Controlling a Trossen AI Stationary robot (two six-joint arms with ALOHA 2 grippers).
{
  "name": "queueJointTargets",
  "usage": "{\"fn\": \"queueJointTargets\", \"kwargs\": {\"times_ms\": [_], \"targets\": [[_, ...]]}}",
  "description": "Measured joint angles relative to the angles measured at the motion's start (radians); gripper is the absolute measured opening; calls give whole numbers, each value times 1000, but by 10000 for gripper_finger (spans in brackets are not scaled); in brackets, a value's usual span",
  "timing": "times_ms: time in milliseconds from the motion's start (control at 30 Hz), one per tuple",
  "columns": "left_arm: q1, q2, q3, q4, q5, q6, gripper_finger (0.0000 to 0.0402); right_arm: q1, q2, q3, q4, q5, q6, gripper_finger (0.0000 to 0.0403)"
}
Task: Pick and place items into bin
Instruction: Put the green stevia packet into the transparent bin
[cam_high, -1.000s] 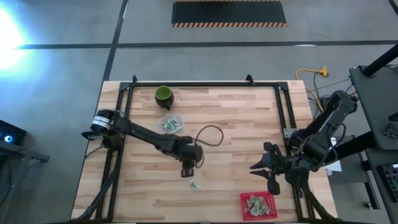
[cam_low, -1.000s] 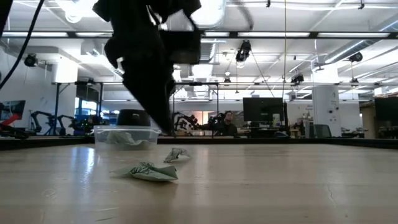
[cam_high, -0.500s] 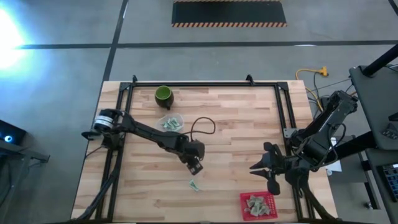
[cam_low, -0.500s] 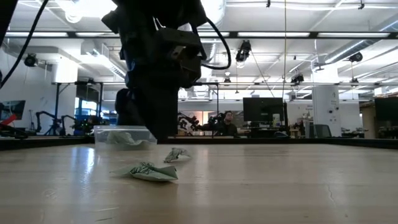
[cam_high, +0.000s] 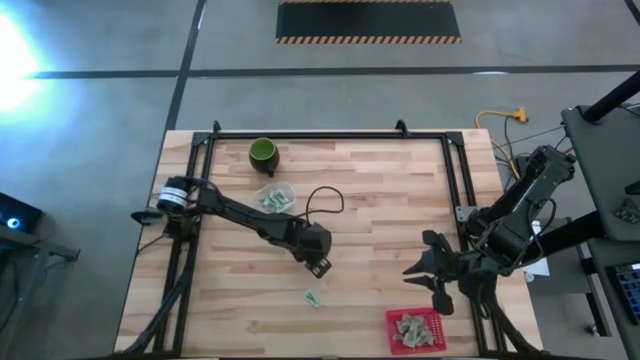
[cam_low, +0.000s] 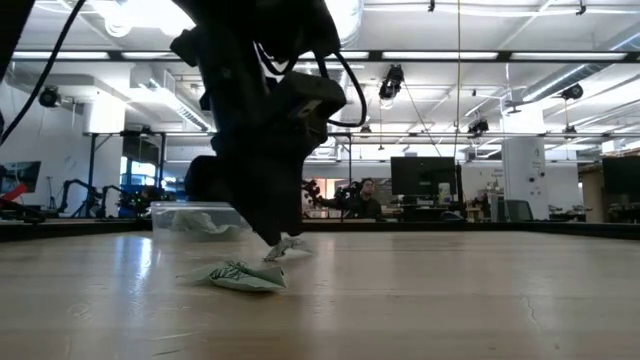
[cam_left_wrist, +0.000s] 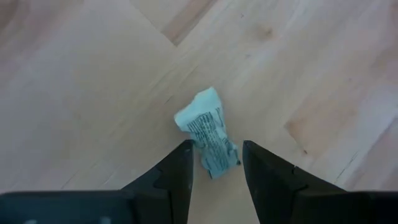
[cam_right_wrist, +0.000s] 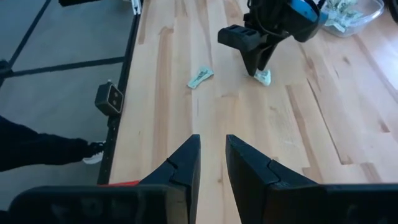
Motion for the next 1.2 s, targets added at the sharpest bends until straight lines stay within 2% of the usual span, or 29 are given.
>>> {"fn": "queueJointTargets", "kwargs": {"times_ms": [133, 367, 500, 633, 833, 1200], "targets": [[0, 11, 0, 33, 6, 1, 146, 0, 0, 0, -1, -11, -17, 68], [0, 21, 0, 34, 18, 10, 223, 0, 0, -2, -2, -13, -17, 68], [0, 21, 0, 29, -2, 29, 233, 0, 0, -3, -2, -13, -17, 68], [-1, 21, -1, 21, -32, 45, 209, 0, 0, -4, -2, -12, -16, 68], [-5, 21, -3, 15, -65, 66, 144, 0, 0, -4, -1, -11, -15, 68], [-6, 21, -3, 19, -68, 118, 49, -1, 0, -4, 0, 22, -13, 68]]}}
